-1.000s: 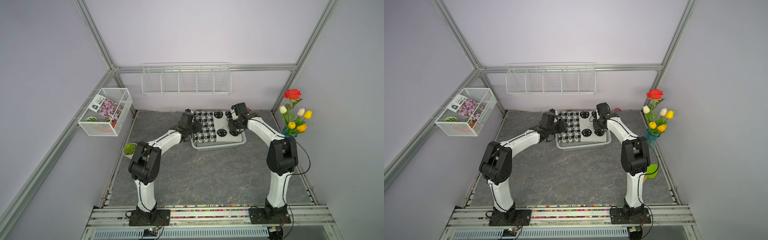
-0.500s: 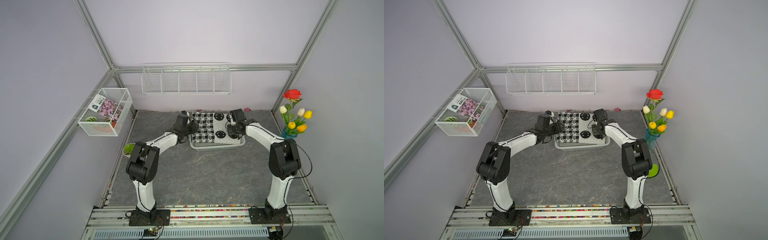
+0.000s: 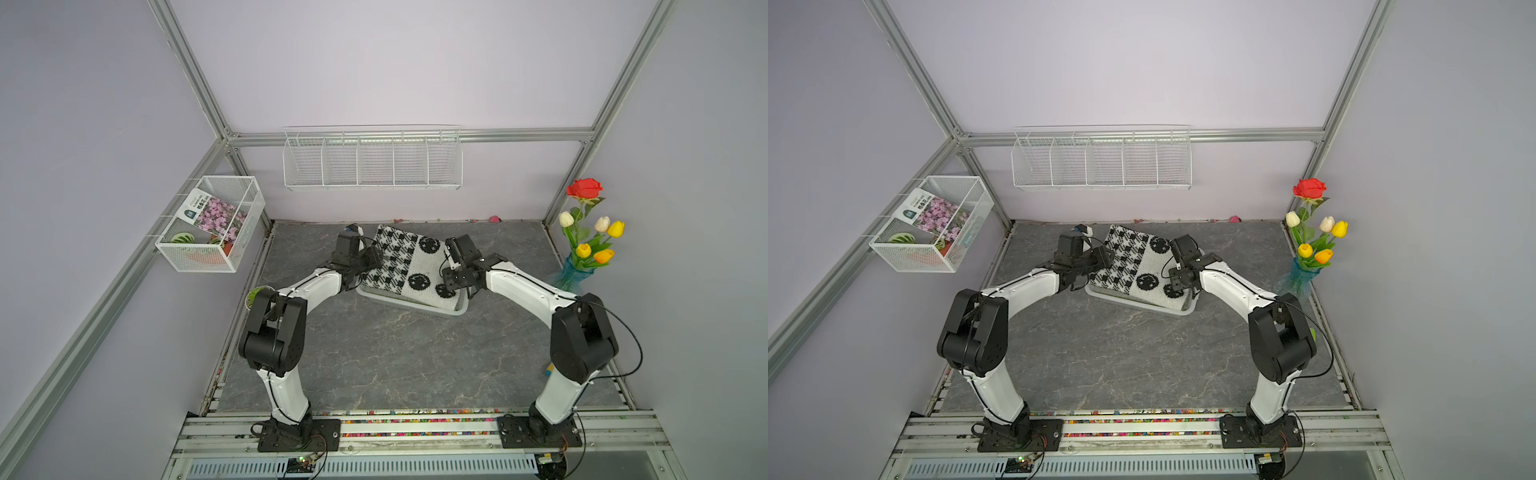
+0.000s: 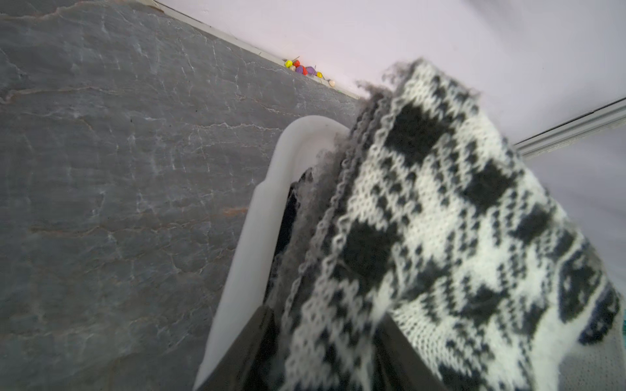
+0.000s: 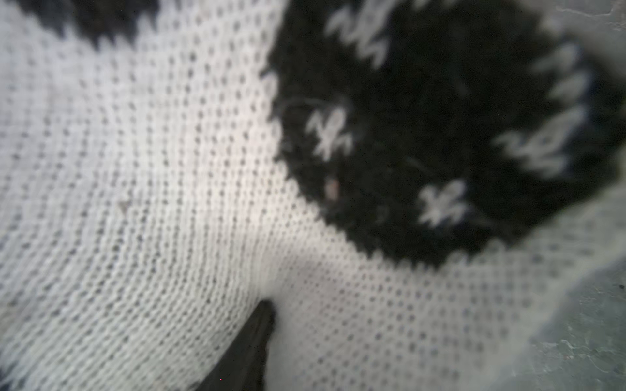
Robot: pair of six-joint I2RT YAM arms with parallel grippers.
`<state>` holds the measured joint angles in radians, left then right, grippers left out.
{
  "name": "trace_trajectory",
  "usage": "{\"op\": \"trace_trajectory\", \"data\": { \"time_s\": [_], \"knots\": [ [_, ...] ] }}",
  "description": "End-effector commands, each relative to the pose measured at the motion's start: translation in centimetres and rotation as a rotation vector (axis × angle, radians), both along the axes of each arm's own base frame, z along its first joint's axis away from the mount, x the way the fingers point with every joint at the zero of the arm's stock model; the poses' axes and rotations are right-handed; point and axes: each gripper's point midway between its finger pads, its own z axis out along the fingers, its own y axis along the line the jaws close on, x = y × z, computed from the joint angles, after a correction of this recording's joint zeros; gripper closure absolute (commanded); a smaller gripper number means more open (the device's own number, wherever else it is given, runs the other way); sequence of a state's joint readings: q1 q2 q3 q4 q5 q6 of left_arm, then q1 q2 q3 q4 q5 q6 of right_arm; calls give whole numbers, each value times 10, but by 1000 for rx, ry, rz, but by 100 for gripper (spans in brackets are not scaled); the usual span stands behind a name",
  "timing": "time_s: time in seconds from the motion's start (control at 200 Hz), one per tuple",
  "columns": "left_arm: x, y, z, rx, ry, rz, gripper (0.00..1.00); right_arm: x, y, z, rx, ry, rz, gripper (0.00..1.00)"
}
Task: Put the folded scarf in the basket
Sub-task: Place the scarf in the basket.
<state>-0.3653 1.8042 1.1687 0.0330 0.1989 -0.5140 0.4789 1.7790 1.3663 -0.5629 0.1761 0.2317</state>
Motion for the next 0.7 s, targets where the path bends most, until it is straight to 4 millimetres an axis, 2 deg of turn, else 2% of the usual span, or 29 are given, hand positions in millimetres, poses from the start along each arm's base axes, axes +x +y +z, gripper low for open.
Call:
{"op": "trace_trajectory", "data": {
  "time_s": [0.0,0.145,0.3,0.425,0.515,0.58,0.695],
  "knots": [
    [-21,14,-18,33,68,20,51,-5,-20,-8,-44,81,-42,54],
    [-32,22,-15,43,54,36,50,1,-15,-10,-35,83,-43,52],
    [-34,21,-14,37,66,27,47,4,-20,-5,-54,45,-54,50],
    [-36,24,-1,37,44,39,44,3,-23,2,-53,23,-58,47],
    [-38,27,10,45,28,46,41,3,-26,12,-49,-12,-65,43],
    [-40,29,18,46,14,53,39,3,-27,20,-41,-45,-70,34],
    [-45,33,30,46,-3,59,37,2,-32,34,-49,-79,-80,25]
  ]
}}
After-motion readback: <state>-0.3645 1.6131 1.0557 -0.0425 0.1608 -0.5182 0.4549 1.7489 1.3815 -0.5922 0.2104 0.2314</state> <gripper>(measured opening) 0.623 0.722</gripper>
